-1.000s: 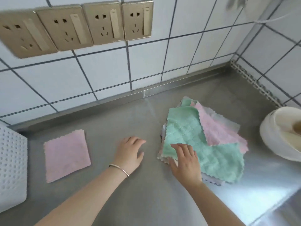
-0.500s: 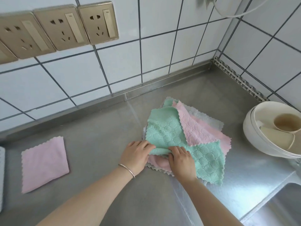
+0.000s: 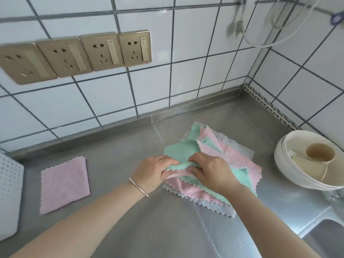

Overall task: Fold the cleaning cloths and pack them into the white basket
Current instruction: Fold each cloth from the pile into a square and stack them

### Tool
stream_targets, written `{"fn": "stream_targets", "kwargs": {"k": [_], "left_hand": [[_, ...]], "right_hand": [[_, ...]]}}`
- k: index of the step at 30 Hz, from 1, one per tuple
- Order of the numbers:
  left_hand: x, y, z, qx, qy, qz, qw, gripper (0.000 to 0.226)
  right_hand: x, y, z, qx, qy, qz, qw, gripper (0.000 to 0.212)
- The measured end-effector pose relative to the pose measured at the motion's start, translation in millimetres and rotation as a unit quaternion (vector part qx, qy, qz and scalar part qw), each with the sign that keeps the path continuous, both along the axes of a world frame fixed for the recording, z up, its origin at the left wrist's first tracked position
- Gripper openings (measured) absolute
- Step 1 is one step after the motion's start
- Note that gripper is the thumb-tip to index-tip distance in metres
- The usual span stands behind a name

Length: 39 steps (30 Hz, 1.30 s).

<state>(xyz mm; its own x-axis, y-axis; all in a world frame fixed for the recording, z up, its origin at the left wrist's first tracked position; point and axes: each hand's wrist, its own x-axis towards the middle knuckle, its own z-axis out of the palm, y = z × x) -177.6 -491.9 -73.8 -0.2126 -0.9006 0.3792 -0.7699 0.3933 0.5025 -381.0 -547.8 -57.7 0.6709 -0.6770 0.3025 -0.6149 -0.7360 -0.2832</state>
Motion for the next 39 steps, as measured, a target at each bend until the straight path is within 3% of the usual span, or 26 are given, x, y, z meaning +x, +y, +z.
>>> {"fn": "stream_targets", "kwargs": {"k": [2, 5, 7, 10, 13, 15, 17, 20, 22, 26, 30, 32, 34, 37, 39], "left_hand": [[19, 17, 21, 0.011, 0.045, 0.024, 0.999, 0.035], [50, 40, 52, 0.032, 0.085, 0.051, 0.995, 0.061], [76, 54, 69, 0.040, 0.109, 0.068, 0.991, 0.066], [117, 75, 89, 0.077, 0.084, 0.124, 0.986, 0.060], [157, 85, 99, 0.096, 0.016, 0.228, 0.969, 0.060], [181, 97, 109, 0.063, -0.028, 0.296, 0.953, 0.065], [196, 109, 123, 0.023, -0.045, 0.347, 0.937, 0.054], [201, 137, 141, -0.021, -0.033, 0.351, 0.936, 0.050], [199, 163, 142, -0.020, -0.030, 0.322, 0.946, 0.053], [189, 214, 102, 0.092, -0.028, 0.262, 0.960, 0.048], [164, 258, 35, 0.206, -0.032, 0.213, 0.955, 0.064], [150, 276, 7, 0.275, -0.018, 0.208, 0.938, 0.081], [138, 292, -20, 0.346, -0.013, 0.201, 0.916, 0.084], [127, 308, -46, 0.430, -0.051, 0.180, 0.883, 0.046], [123, 314, -55, 0.456, -0.063, 0.171, 0.871, 0.035]], "right_hand": [[5, 3, 14, -0.018, 0.027, 0.022, 0.999, 0.025], [19, 12, 36, 0.023, 0.049, 0.024, 0.998, 0.033], [31, 11, 46, 0.055, 0.094, 0.019, 0.994, 0.031], [55, 10, 59, 0.117, 0.147, -0.018, 0.982, 0.016], [84, 4, 71, 0.134, 0.159, -0.057, 0.976, 0.021], [109, 7, 85, 0.093, 0.150, -0.067, 0.982, 0.020], [128, 13, 103, 0.020, 0.112, -0.065, 0.991, 0.018], [138, 33, 125, -0.012, 0.015, -0.050, 0.999, 0.028], [133, 48, 133, 0.003, 0.002, -0.029, 1.000, 0.038], [119, 72, 109, 0.082, 0.155, 0.011, 0.984, 0.048], [92, 101, 35, 0.177, 0.251, 0.025, 0.951, 0.050], [80, 120, -2, 0.214, 0.289, 0.037, 0.933, 0.049], [70, 139, -29, 0.259, 0.313, 0.044, 0.913, 0.049], [60, 160, -52, 0.291, 0.345, 0.043, 0.891, 0.048], [56, 169, -59, 0.304, 0.355, 0.042, 0.883, 0.047]]}}
